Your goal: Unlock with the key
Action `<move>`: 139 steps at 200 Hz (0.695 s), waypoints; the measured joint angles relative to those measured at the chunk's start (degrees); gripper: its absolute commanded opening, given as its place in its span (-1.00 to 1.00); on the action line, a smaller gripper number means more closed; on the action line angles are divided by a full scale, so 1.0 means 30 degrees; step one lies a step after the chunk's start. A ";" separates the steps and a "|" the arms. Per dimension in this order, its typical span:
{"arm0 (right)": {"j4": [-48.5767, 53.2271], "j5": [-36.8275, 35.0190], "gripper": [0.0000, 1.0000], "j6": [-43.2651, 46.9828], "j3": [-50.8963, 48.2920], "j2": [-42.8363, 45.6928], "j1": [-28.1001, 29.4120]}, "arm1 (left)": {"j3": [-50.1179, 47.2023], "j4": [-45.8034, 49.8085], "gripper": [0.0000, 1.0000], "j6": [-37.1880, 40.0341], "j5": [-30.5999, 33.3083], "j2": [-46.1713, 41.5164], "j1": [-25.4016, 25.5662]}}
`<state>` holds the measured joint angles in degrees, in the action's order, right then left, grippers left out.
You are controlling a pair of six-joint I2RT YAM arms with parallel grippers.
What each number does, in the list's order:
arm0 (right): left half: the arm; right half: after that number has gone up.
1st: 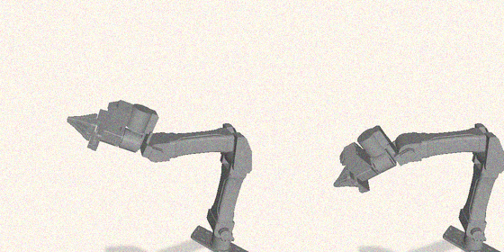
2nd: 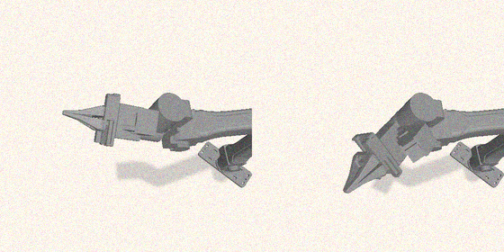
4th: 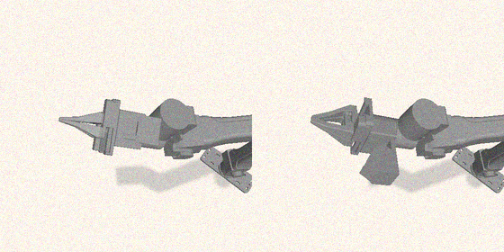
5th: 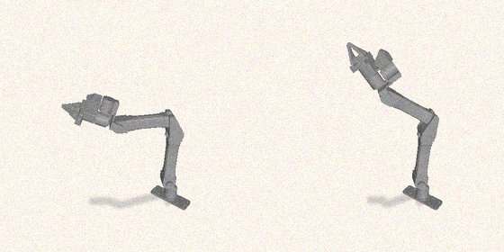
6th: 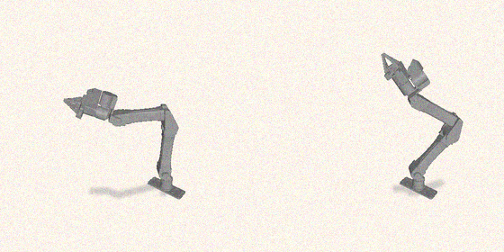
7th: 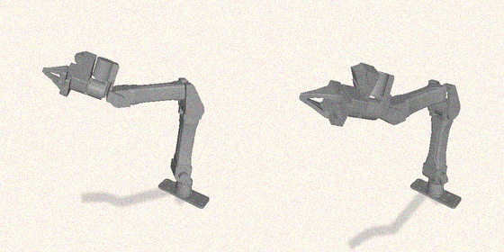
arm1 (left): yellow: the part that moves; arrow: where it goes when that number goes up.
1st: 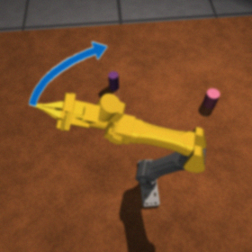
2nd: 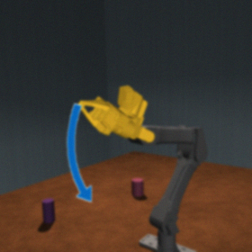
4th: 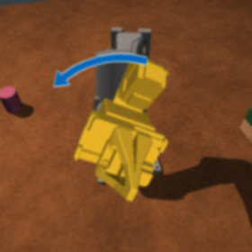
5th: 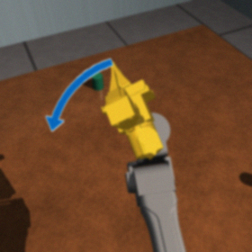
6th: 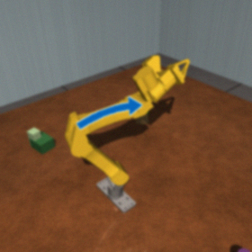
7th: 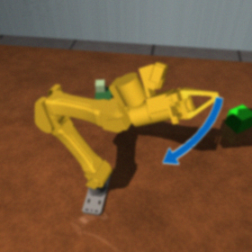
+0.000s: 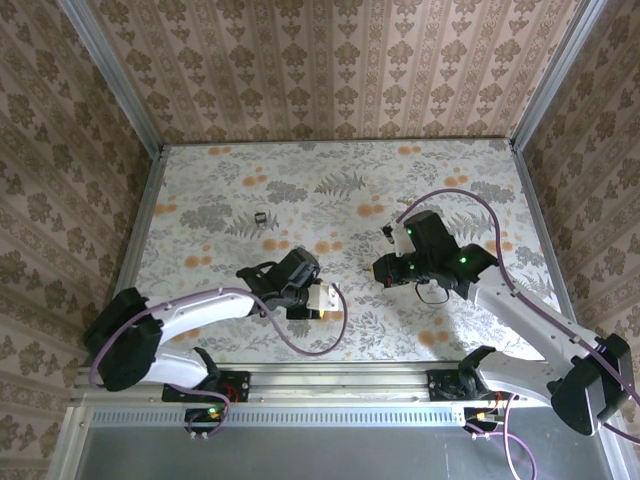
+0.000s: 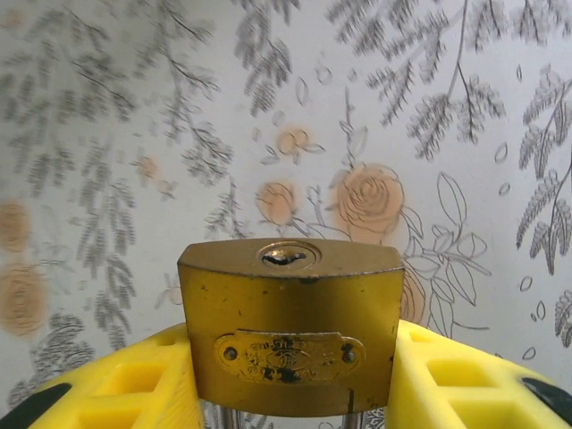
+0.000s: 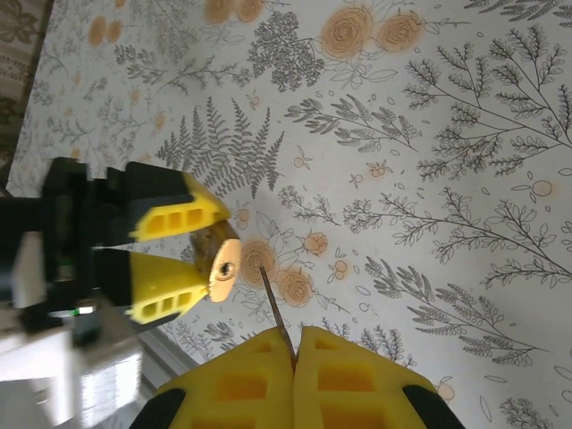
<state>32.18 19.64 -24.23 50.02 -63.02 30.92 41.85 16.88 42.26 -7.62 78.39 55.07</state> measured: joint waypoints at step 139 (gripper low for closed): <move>-0.2025 0.0379 -1.00 -0.0364 -0.3126 0.2025 0.0000 | 0.0328 0.0648 -0.93 0.0874 -0.2033 -0.0036 -0.1260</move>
<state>26.11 20.78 -25.32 40.64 -56.95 30.92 42.83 18.83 44.88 -13.72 78.28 51.29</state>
